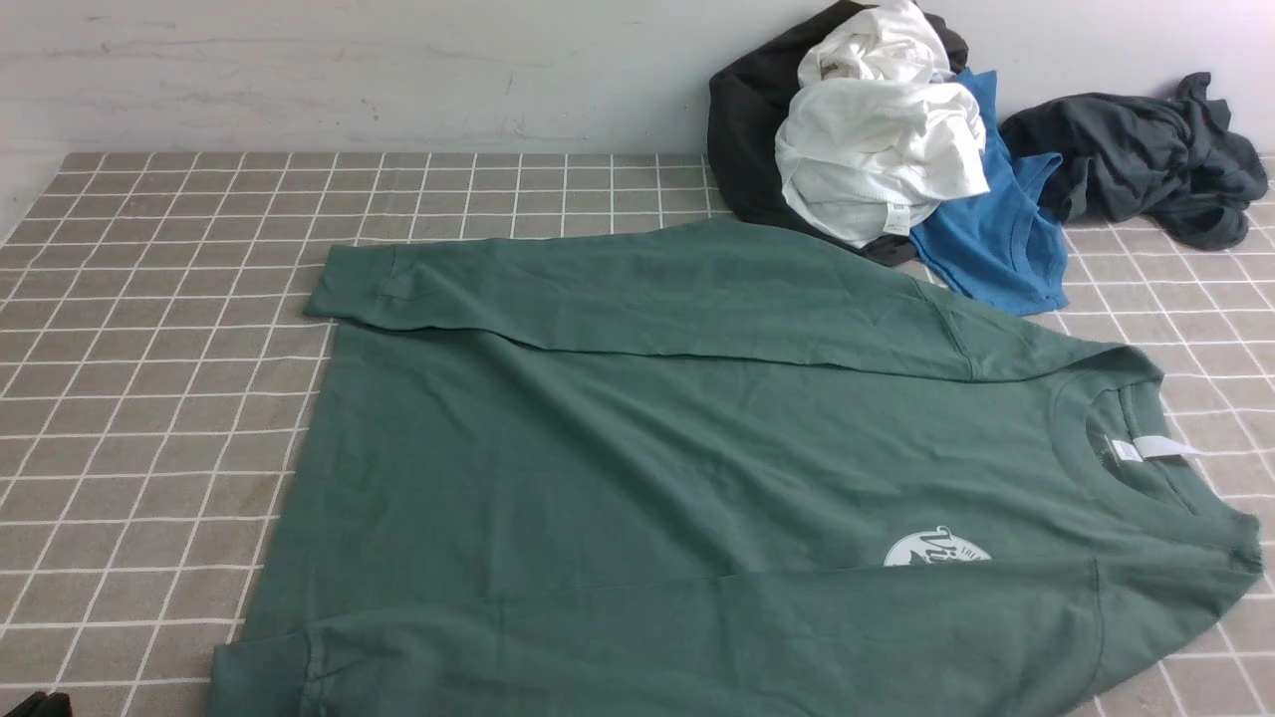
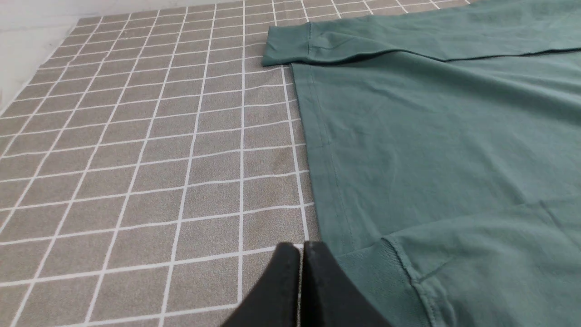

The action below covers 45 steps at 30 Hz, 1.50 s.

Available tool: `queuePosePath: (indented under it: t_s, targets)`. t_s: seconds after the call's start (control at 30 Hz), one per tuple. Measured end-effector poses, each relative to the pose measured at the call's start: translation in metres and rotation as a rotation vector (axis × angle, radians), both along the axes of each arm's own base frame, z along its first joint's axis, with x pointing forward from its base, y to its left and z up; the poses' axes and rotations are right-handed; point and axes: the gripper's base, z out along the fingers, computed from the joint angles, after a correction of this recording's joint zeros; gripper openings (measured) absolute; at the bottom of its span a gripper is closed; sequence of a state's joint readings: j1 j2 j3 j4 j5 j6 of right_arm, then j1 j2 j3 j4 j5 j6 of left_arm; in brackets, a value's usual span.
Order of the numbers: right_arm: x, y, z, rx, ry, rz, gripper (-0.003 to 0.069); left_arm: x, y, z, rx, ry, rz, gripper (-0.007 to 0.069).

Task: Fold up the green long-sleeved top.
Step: Use the left arm to clamp the cuff closest to it

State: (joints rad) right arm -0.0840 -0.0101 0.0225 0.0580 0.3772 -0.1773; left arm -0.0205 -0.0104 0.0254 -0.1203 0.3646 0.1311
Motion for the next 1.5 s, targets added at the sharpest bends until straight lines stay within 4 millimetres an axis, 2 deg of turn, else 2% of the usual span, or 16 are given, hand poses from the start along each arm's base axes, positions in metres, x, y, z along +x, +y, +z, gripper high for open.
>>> queuePosePath:
  t_s: [1.27, 1.4, 1.5]
  targets:
    - [0.000, 0.000, 0.000, -0.003, -0.002, 0.000, -0.0014, 0.000, 0.000, 0.001, 0.000, -0.009, 0.001, -0.0007]
    - [0.001, 0.000, 0.005, 0.011, -0.066, -0.003, -0.0014, 0.002, 0.001, 0.008, -0.004, -0.104, 0.013, -0.0007]
    - [0.002, -0.001, 0.023, 0.086, -0.274, -0.017, -0.0014, 0.004, 0.003, 0.028, -0.012, -0.323, 0.040, -0.0007]
